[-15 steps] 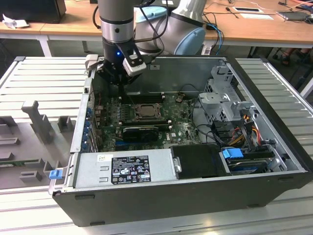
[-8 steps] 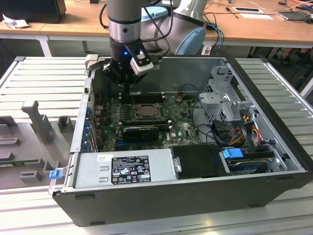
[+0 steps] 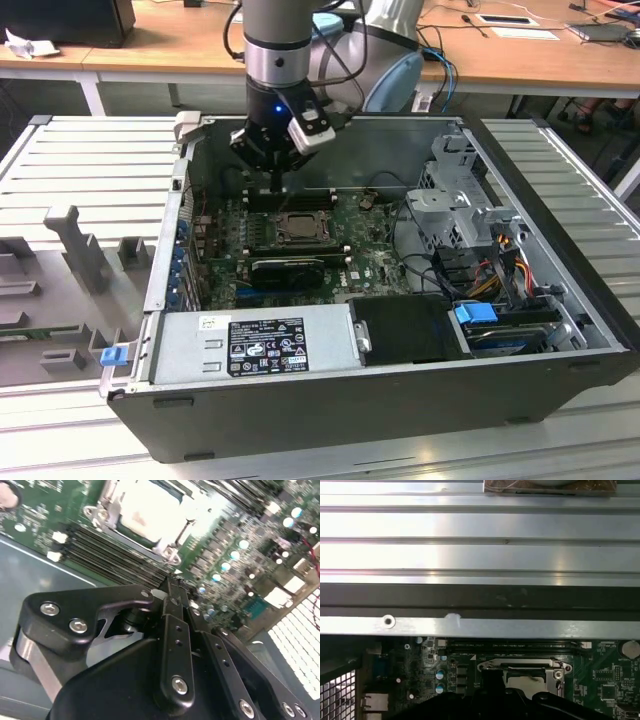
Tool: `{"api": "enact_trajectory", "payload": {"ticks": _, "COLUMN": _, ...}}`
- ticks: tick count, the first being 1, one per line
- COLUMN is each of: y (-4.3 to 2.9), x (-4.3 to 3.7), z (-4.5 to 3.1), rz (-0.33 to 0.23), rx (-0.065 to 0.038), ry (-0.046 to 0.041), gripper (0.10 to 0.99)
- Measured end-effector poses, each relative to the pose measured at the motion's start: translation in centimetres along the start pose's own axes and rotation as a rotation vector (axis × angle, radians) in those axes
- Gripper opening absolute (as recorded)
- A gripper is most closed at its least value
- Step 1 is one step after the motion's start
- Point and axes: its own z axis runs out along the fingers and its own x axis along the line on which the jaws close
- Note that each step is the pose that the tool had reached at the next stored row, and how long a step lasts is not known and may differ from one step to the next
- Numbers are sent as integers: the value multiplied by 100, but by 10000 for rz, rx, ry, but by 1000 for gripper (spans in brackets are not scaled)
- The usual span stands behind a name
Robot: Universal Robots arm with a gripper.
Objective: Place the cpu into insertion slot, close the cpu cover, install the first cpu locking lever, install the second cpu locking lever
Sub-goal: 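Install the first cpu locking lever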
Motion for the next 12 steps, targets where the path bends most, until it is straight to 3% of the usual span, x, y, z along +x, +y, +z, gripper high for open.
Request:
{"api": "enact_trajectory", "payload": {"ticks": 5, "y": -2, "x": -136, "z": 5, "rz": -8, "rx": 1, "ry": 1, "gripper": 106}}
{"api": "enact_trajectory", "payload": {"ticks": 7, "y": -2, "x": -148, "z": 9, "rz": -8, "rx": -4, "ry": -4, "gripper": 106}}
{"api": "enact_trajectory", "payload": {"ticks": 12, "y": -2, "x": -150, "z": 28, "rz": -11, "rx": -277, "ry": -19, "gripper": 106}}
